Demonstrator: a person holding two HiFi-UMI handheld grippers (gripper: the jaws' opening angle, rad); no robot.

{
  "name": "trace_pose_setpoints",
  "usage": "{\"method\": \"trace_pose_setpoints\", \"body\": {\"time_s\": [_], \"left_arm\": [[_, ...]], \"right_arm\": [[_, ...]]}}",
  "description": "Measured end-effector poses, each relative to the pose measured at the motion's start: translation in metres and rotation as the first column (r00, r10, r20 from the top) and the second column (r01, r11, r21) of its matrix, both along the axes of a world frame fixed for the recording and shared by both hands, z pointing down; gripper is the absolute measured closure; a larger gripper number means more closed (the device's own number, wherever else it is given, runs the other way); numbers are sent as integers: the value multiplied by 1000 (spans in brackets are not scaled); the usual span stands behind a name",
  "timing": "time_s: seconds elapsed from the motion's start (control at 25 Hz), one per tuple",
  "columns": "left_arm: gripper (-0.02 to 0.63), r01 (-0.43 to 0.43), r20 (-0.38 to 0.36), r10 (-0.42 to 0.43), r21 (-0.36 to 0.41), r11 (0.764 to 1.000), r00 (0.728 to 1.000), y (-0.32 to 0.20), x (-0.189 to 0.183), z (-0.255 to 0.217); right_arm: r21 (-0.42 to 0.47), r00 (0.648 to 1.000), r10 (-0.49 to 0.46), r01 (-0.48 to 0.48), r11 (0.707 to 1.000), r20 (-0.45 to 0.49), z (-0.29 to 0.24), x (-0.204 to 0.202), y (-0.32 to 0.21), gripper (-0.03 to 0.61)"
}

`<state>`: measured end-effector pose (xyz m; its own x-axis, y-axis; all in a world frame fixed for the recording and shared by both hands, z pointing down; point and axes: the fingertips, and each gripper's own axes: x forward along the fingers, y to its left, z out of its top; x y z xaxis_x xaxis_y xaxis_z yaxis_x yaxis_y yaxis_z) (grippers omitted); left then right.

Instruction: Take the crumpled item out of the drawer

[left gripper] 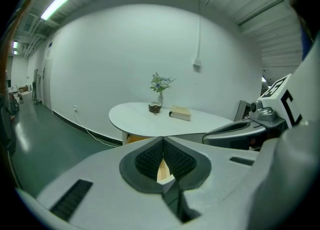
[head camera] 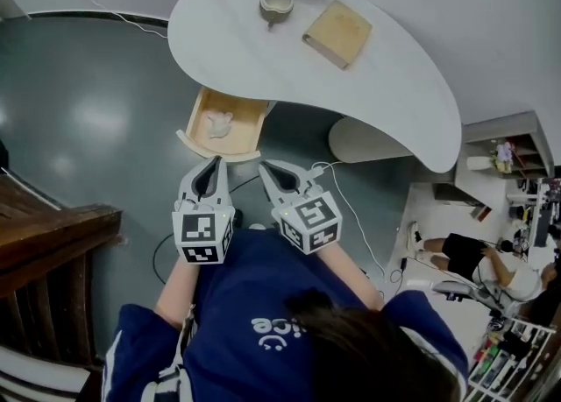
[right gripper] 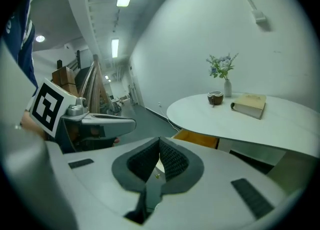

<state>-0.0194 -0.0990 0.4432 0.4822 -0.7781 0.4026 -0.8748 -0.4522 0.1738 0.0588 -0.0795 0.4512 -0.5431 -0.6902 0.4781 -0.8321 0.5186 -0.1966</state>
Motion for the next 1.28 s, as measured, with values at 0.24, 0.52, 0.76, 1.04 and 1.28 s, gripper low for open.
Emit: {"method": "trace_pose_setpoints", "body": {"time_s": [0.24, 0.52, 0.76, 1.04, 1.28], "left_arm": [[609, -16, 4, 16, -12, 1000, 1000, -32, -27, 4], [609, -37, 2, 38, -29, 999, 999, -49, -35, 10], [609, -25, -14, 24, -53, 998, 1000, -53, -34, 15], [609, 70, -37, -73, -78, 994, 997, -74, -45, 18], [609, 133, 9, -133, -68, 989, 991, -87, -50, 10]], "right_arm": [[-8, 999, 0, 0, 1000, -33, 6, -28, -29, 569], [-28, 999, 19, -21, 999, -50, 16, -34, -48, 568], [-53, 997, 12, -16, 998, -72, 23, -32, -62, 568], [-119, 991, -90, 78, 990, -103, 39, -40, -83, 564], [-232, 954, -261, 224, 947, -145, 64, -48, -101, 457]]}}
